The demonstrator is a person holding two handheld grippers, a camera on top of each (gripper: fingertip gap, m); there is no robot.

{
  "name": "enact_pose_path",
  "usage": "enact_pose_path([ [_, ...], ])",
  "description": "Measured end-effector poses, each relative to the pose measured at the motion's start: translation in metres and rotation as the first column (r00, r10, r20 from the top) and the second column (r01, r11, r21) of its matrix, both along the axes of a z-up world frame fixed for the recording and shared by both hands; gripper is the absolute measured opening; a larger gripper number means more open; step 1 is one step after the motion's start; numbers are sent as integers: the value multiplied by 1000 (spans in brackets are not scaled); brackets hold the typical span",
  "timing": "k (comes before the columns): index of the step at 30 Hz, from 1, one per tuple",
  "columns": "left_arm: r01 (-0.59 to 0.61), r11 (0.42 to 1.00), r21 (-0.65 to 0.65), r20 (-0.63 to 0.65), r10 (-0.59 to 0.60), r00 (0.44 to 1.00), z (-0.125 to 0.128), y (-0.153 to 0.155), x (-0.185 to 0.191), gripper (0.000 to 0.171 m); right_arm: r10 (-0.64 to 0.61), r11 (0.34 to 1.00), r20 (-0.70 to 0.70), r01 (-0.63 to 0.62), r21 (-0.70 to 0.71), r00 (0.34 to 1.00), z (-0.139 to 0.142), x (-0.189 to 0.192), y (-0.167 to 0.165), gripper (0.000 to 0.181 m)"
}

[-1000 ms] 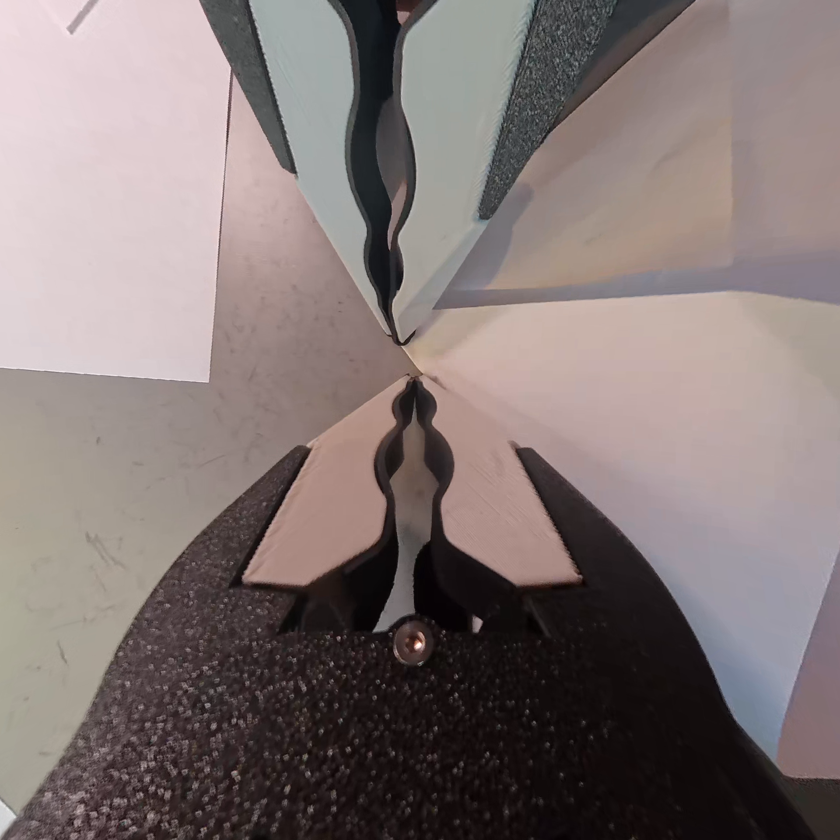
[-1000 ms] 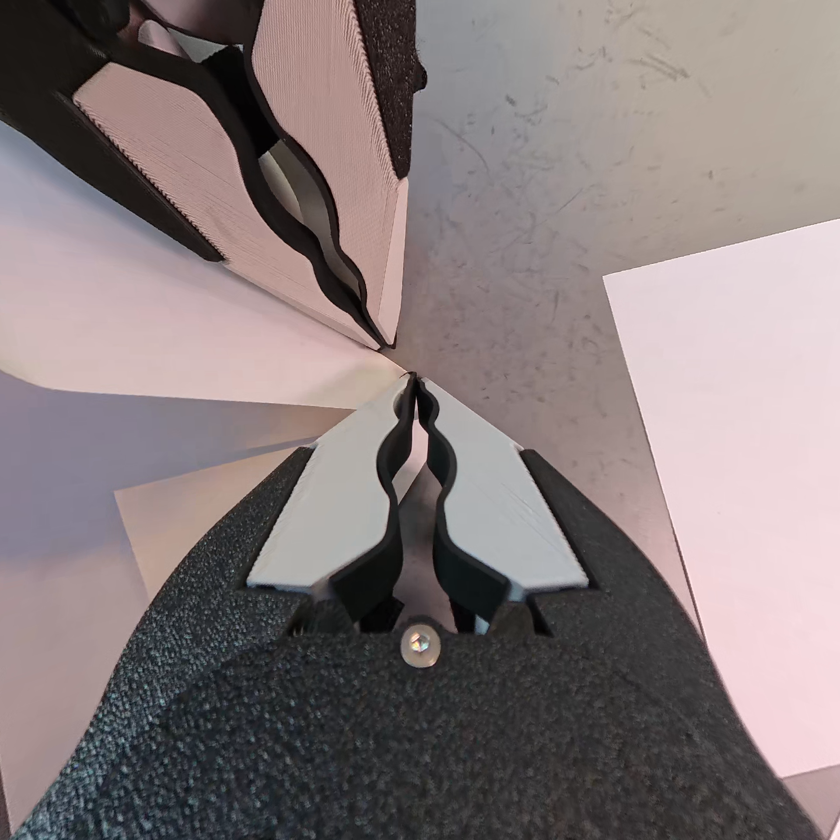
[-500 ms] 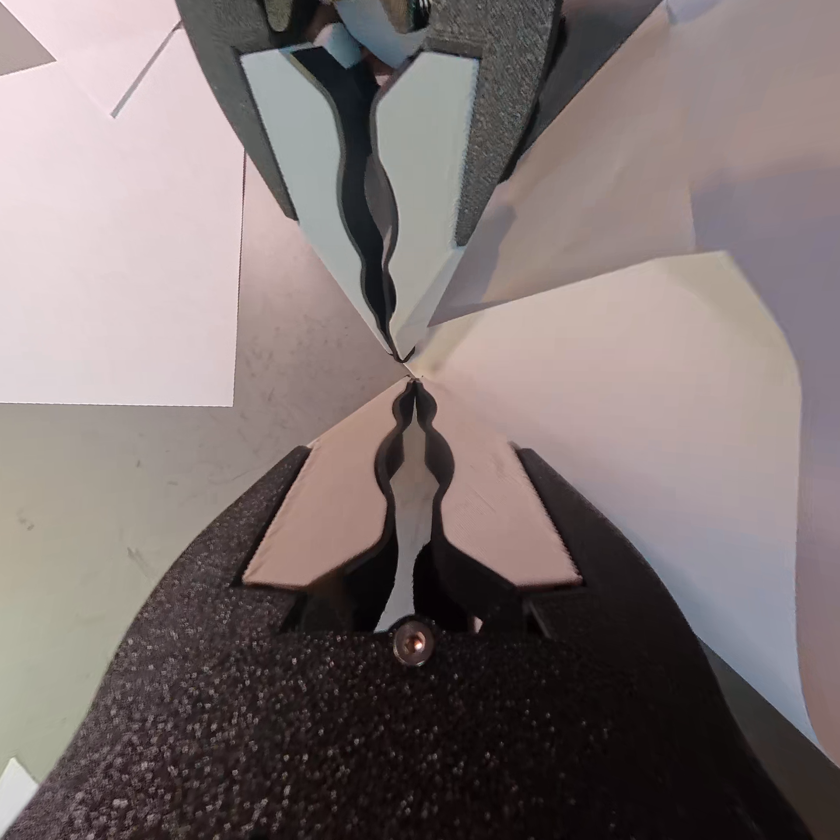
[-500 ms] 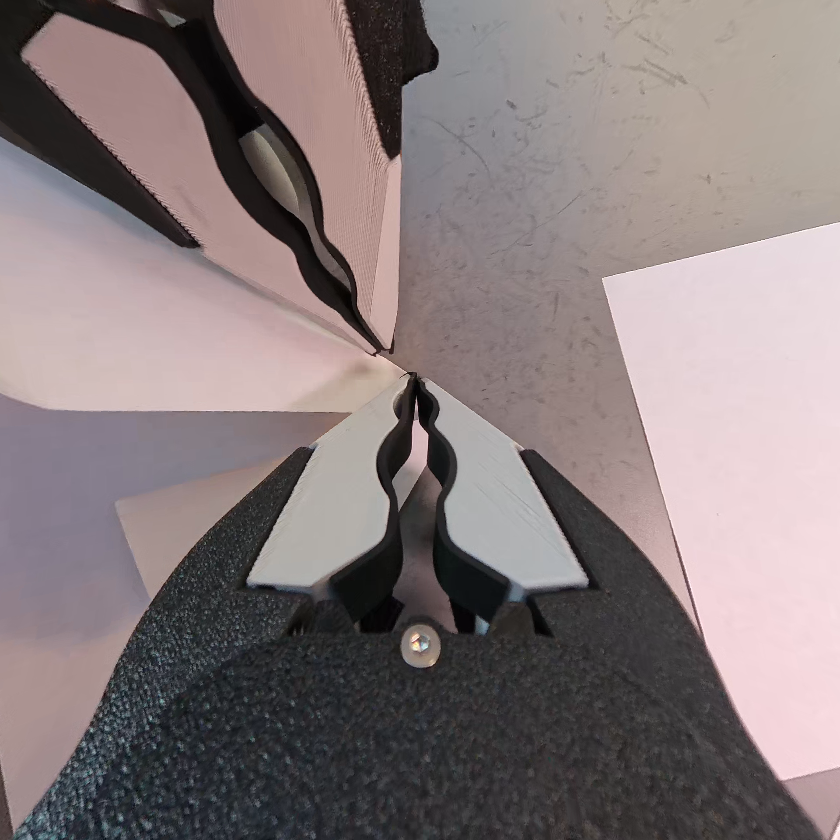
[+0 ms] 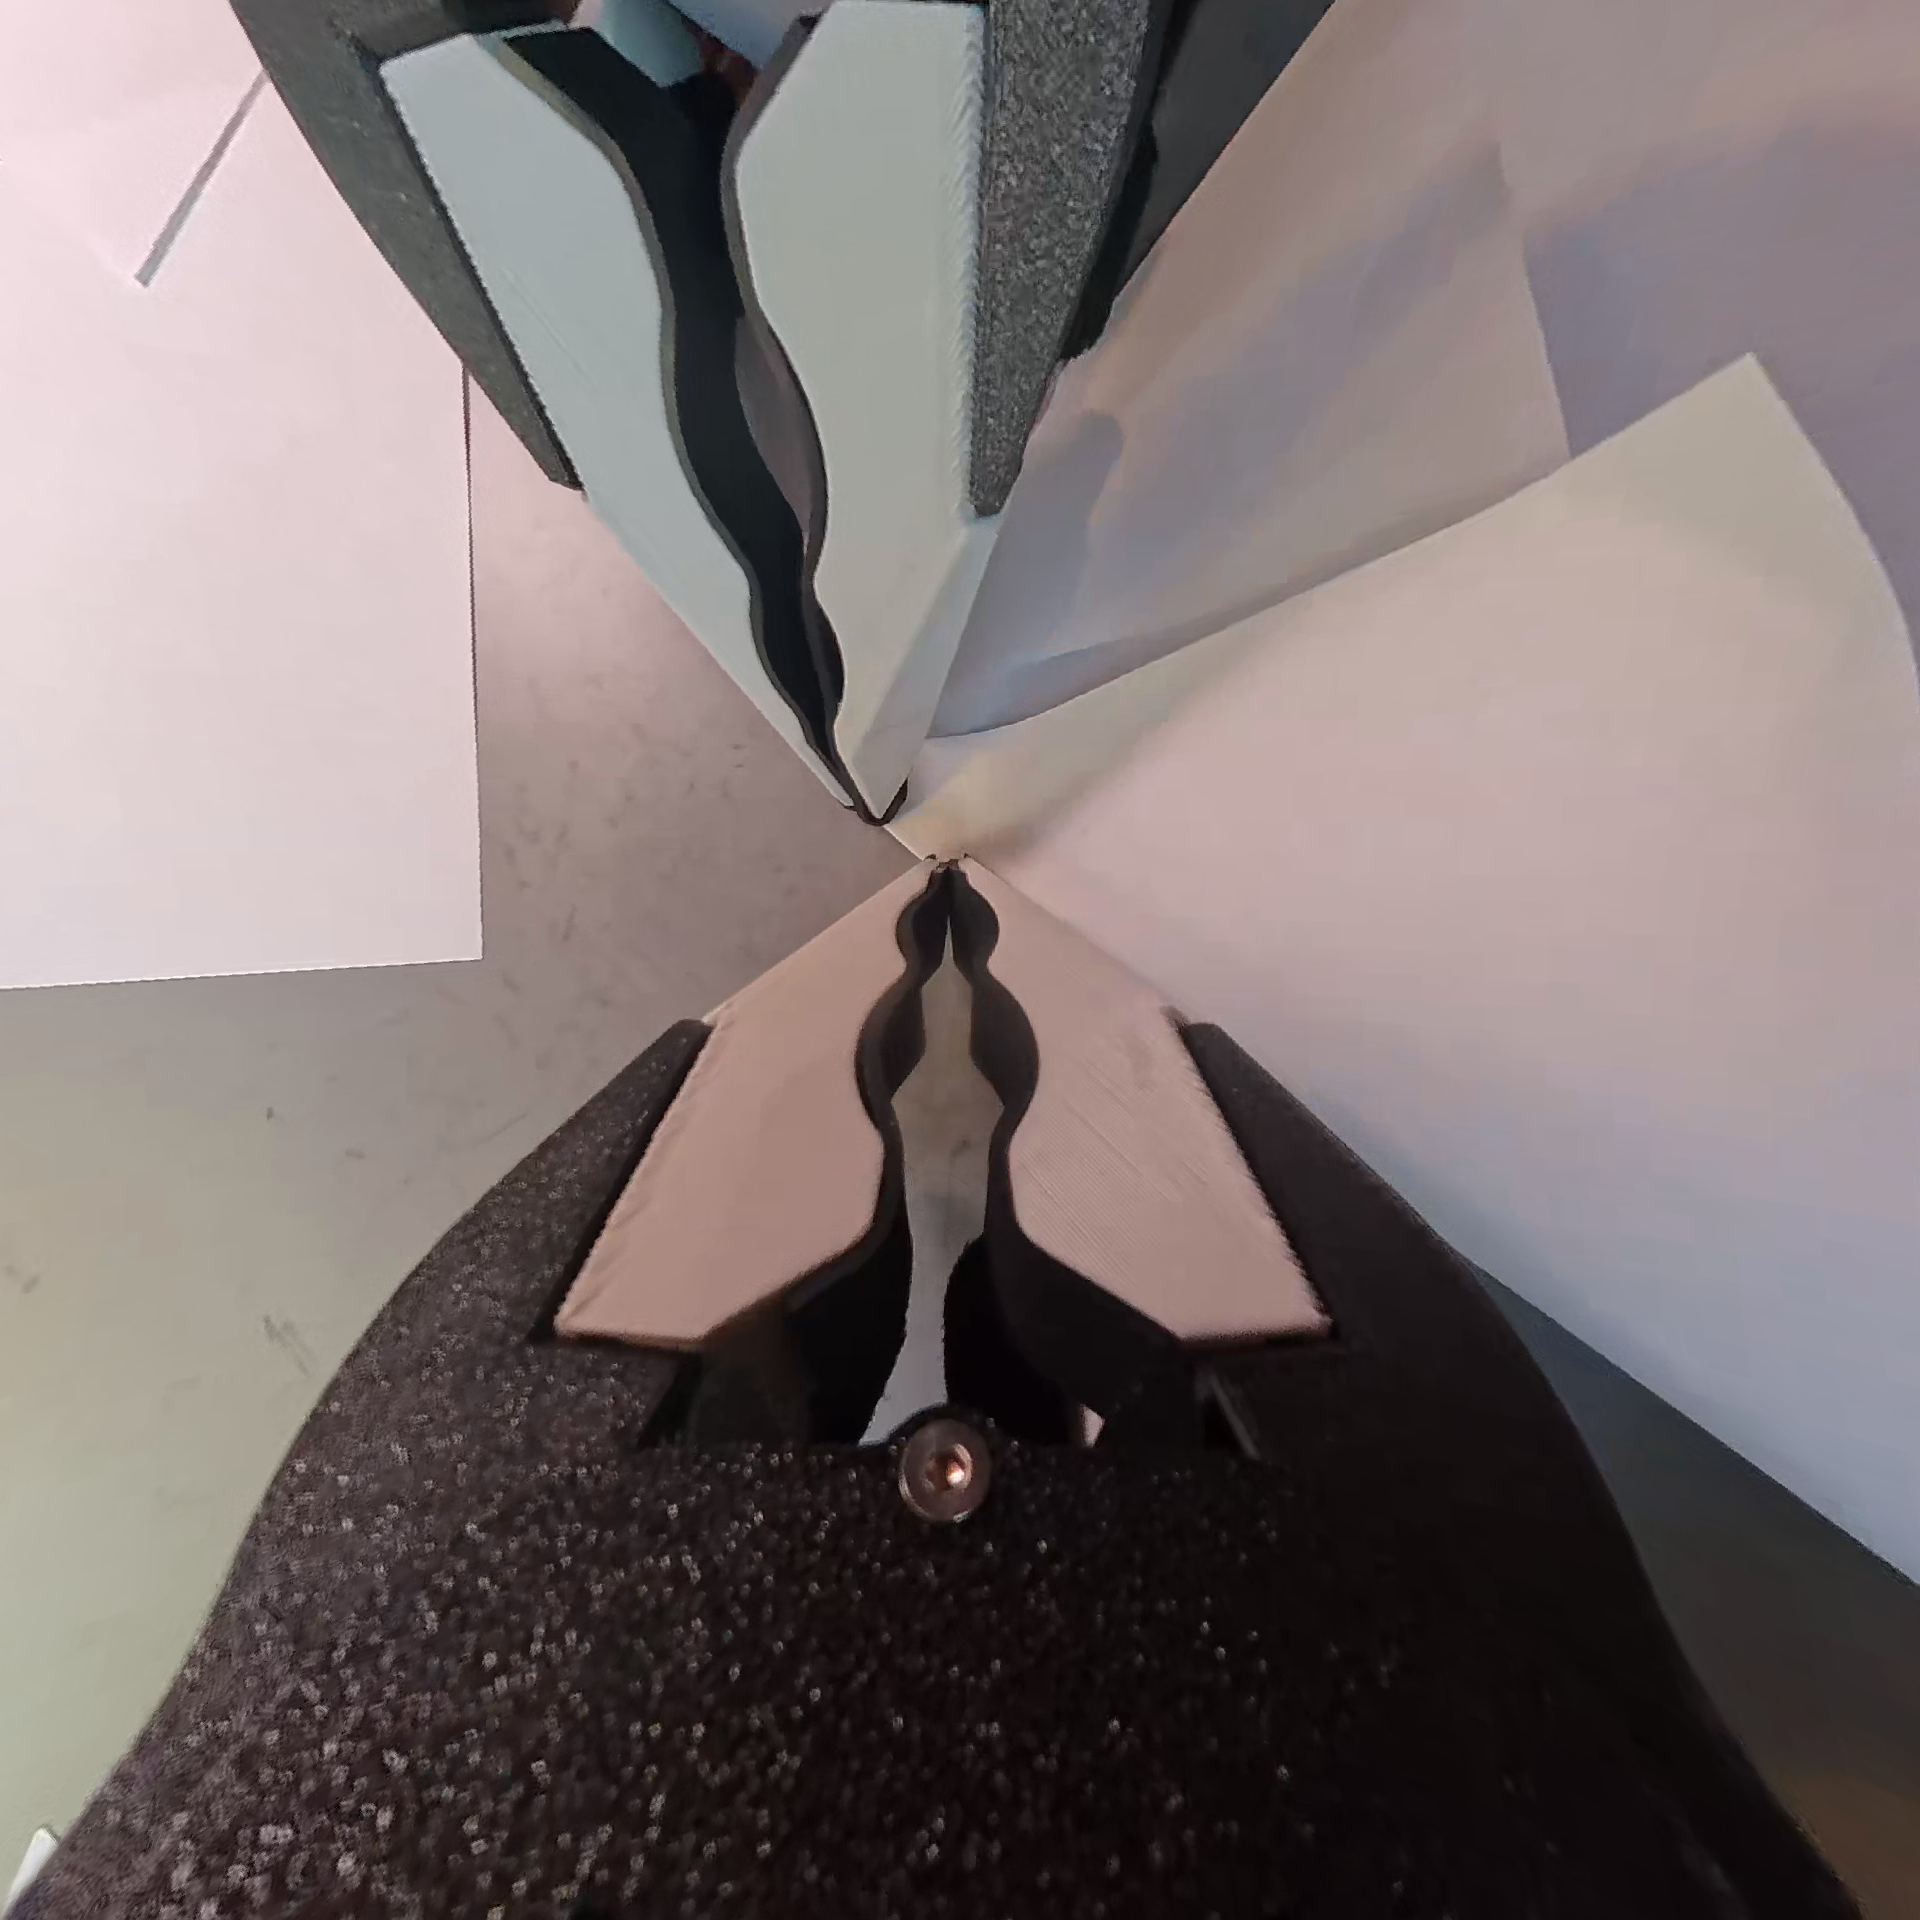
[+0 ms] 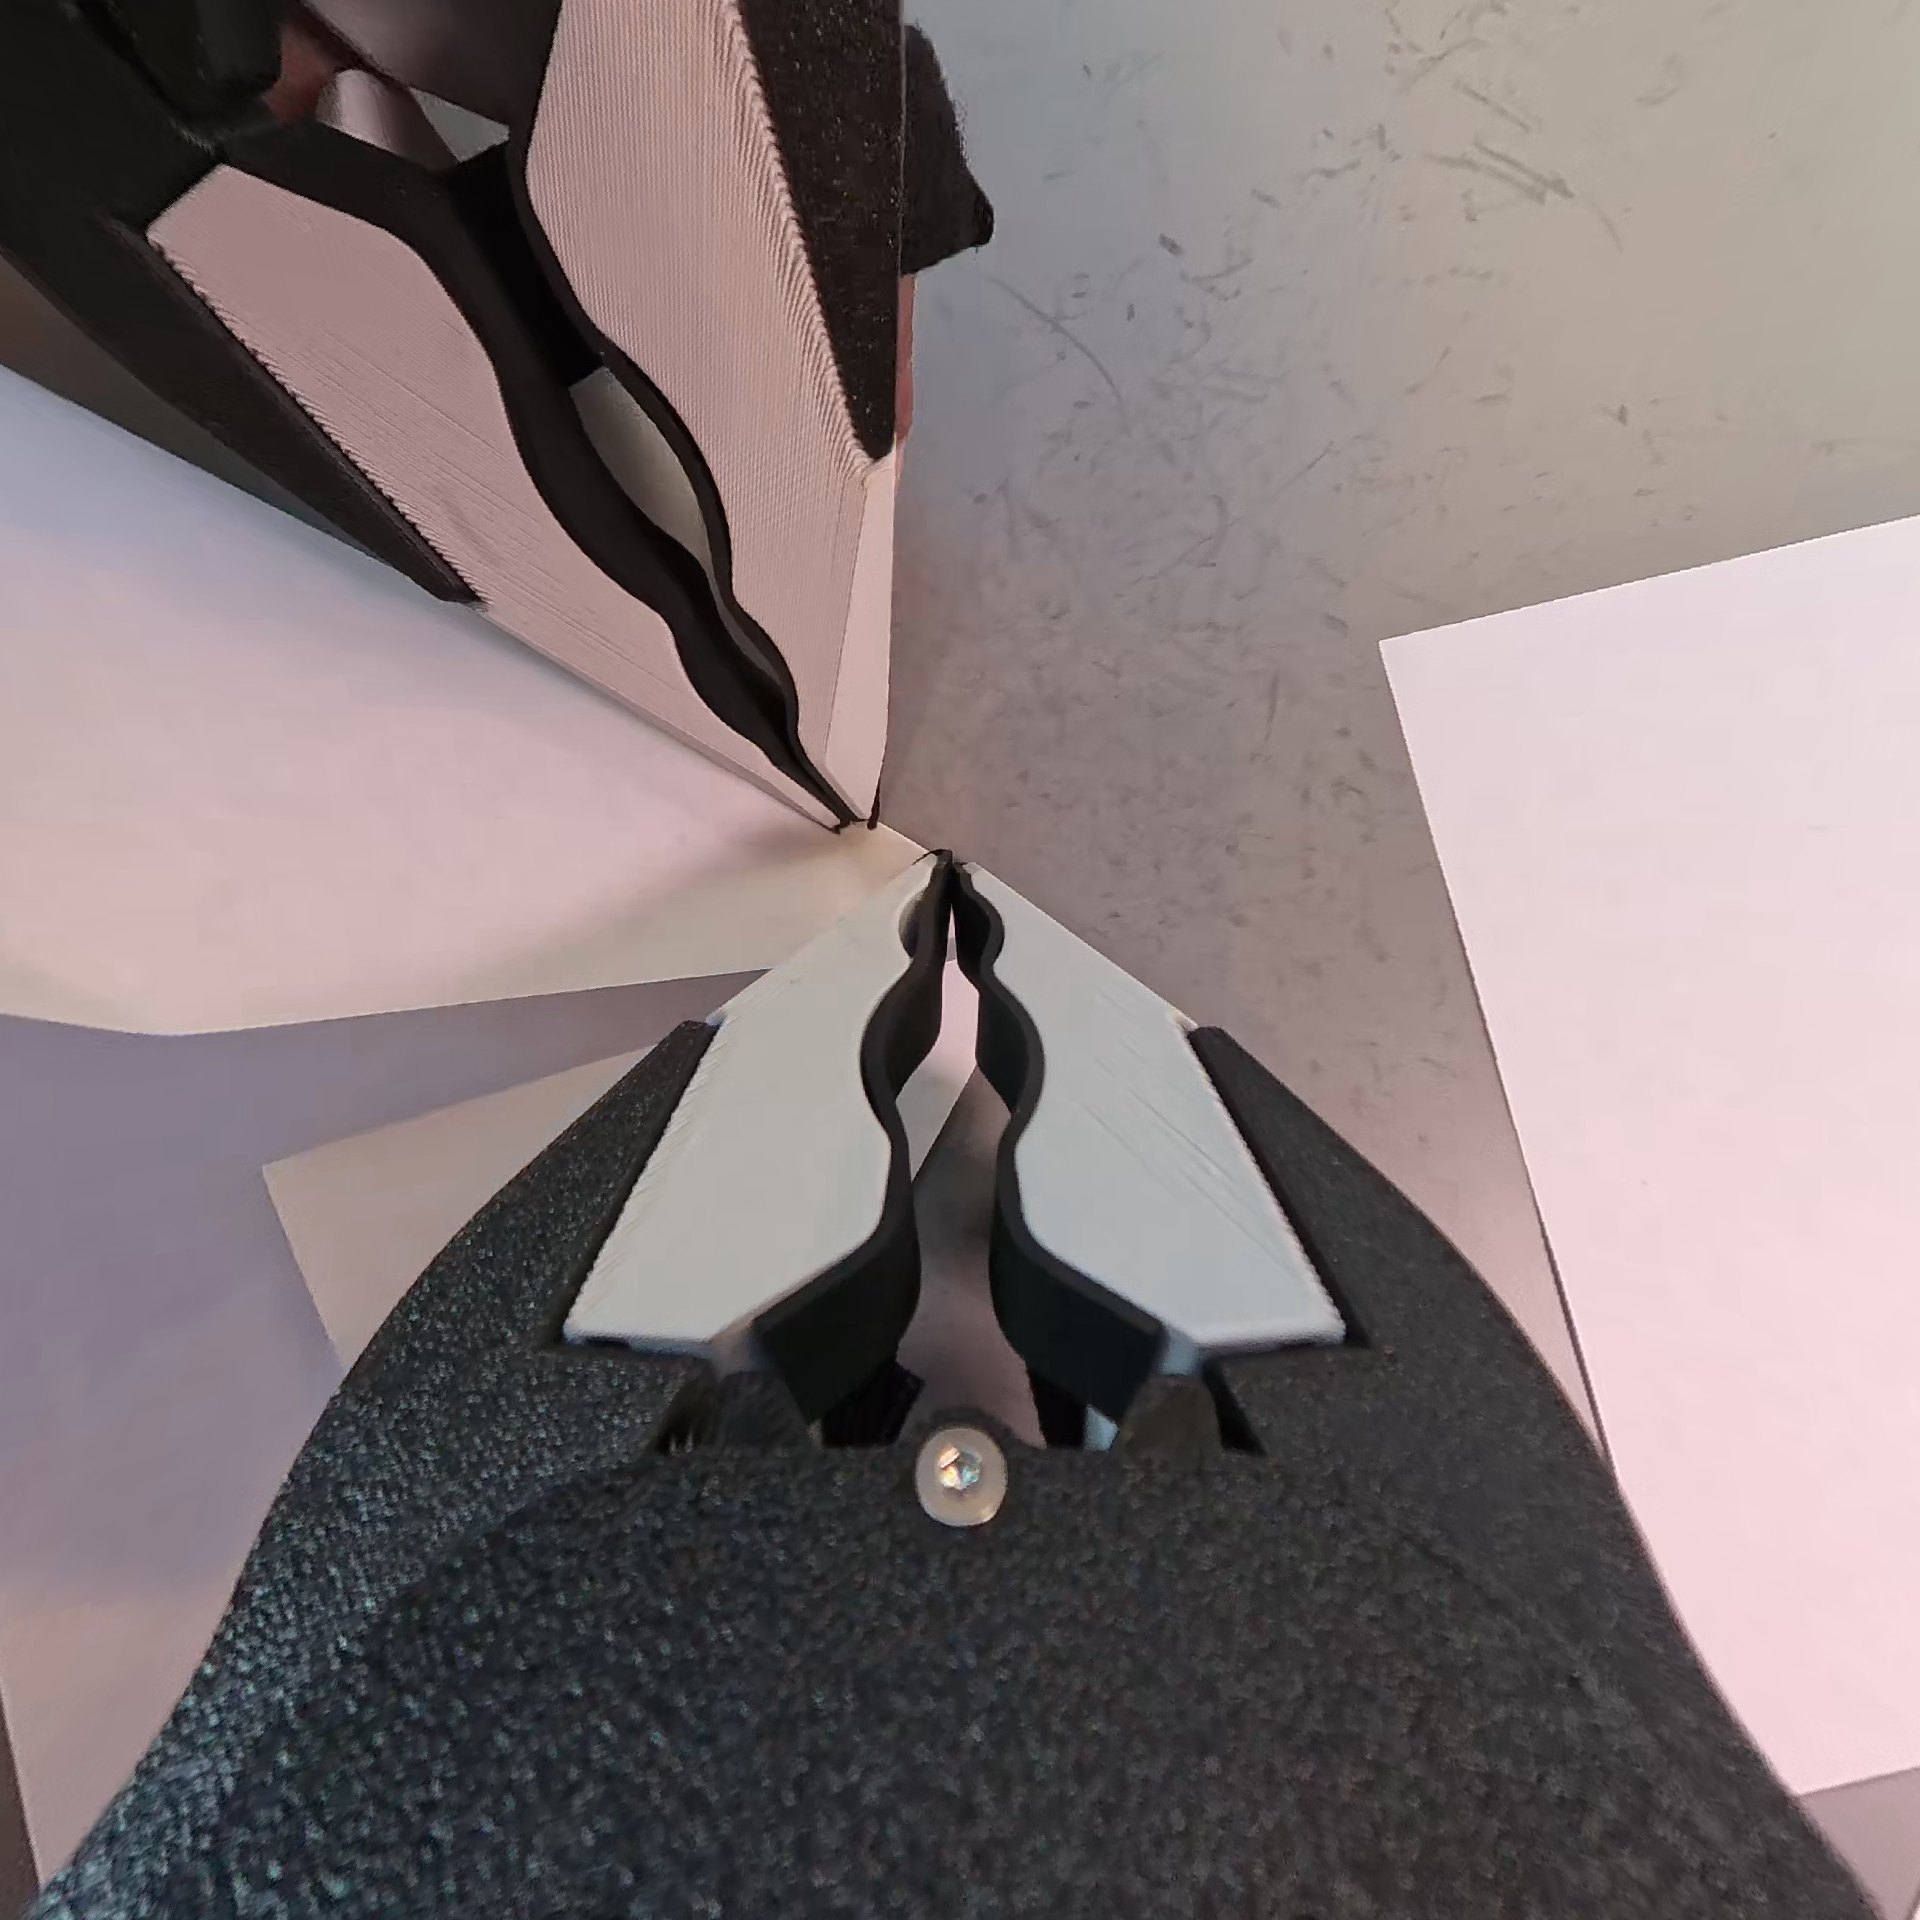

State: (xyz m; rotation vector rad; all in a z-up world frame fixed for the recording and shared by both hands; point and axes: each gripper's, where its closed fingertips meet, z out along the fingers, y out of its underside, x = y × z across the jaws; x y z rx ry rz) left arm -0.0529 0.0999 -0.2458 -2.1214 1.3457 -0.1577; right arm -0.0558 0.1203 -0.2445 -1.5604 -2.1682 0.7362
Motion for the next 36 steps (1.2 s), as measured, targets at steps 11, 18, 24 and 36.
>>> enact_pose_path([
  [11,19,999,26,-62,-18,998,0,-8,-1,0,4,1000,2,-4,-2,1000,0,0,0,0],
  [18,15,1000,10,-66,-15,998,2,-17,-2,0,3,1000,-1,-3,3,1000,0,0,0,0],
  [24,57,996,68,-119,-49,992,0,-21,3,0,5,1000,-1,-5,-2,1000,0,-1,-1,0],
  [36,34,998,55,-86,-29,996,0,-38,7,0,3,1000,-6,-3,8,1000,0,-1,-1,0],
])
